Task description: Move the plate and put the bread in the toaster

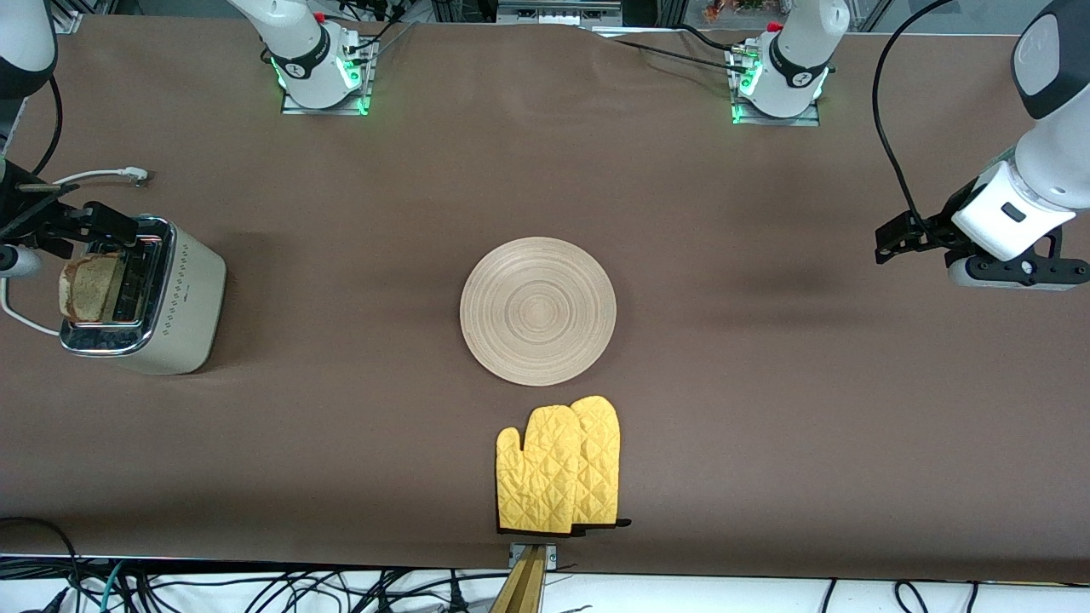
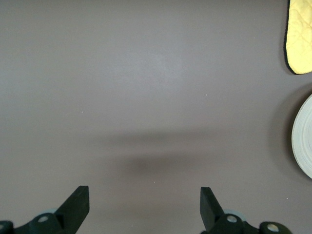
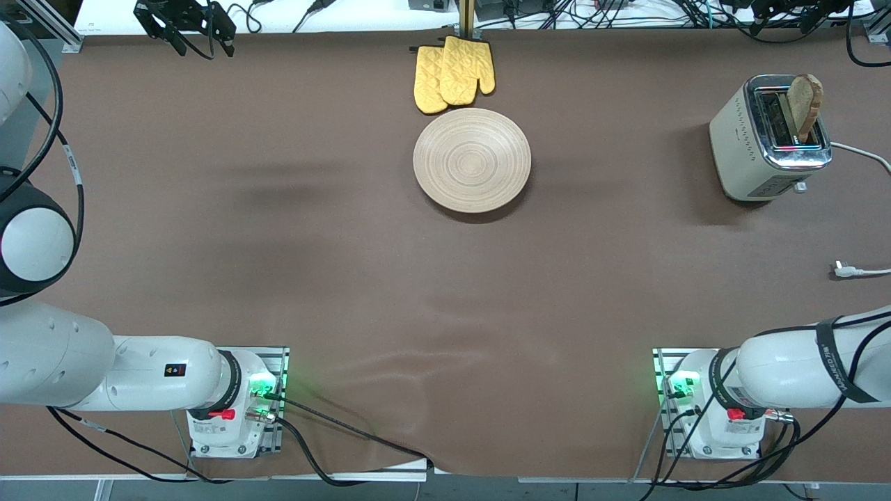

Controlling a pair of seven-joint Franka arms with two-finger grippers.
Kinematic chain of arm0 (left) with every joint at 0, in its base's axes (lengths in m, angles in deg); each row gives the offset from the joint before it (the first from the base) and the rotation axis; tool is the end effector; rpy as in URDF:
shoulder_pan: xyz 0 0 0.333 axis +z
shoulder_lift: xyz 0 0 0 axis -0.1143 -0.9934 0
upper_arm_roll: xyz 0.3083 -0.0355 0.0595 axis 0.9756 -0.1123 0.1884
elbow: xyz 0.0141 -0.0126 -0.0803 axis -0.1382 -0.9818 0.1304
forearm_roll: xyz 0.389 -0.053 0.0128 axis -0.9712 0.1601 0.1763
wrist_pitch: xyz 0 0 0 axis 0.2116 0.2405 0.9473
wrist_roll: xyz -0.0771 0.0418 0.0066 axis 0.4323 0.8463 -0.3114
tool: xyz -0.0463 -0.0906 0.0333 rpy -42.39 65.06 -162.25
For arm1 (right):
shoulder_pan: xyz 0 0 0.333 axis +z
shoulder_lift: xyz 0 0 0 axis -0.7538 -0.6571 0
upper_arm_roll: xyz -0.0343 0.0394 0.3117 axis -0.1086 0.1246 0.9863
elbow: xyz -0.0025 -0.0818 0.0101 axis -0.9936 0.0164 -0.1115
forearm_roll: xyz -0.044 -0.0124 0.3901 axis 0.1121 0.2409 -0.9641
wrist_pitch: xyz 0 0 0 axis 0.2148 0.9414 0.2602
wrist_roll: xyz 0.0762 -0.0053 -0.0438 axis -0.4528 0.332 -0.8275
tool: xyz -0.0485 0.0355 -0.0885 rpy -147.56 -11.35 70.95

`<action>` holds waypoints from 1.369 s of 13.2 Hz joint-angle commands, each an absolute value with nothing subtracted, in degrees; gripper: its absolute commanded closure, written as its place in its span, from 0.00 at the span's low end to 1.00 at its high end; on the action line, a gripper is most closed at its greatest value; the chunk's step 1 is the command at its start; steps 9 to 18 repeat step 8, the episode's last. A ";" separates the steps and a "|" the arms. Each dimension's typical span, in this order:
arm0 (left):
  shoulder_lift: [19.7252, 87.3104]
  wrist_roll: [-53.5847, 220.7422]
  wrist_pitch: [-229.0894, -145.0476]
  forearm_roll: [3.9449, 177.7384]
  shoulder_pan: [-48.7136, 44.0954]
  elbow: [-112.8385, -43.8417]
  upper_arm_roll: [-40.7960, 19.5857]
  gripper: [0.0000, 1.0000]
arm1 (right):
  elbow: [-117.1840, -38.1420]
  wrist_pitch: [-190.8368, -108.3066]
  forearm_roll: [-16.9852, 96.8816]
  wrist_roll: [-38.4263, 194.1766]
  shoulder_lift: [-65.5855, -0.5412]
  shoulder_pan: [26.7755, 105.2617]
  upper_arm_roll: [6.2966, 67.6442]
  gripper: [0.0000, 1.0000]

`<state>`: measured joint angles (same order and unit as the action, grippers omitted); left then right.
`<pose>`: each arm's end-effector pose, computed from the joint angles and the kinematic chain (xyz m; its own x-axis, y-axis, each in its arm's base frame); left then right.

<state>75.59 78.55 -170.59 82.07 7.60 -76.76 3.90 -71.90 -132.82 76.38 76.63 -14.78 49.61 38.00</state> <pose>0.5800 -0.0267 0.5389 0.9996 -0.0214 -0.0191 -0.0212 -0.9997 0.0073 0.5905 -0.0358 0.5604 0.9990 0.0436 0.0065 0.0436 -0.9990 -0.0009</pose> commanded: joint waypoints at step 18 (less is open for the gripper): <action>75.36 78.53 -170.19 82.11 7.53 -75.75 3.85 0.00 | -68.99 -130.28 77.23 77.28 -15.66 48.83 39.52 0.00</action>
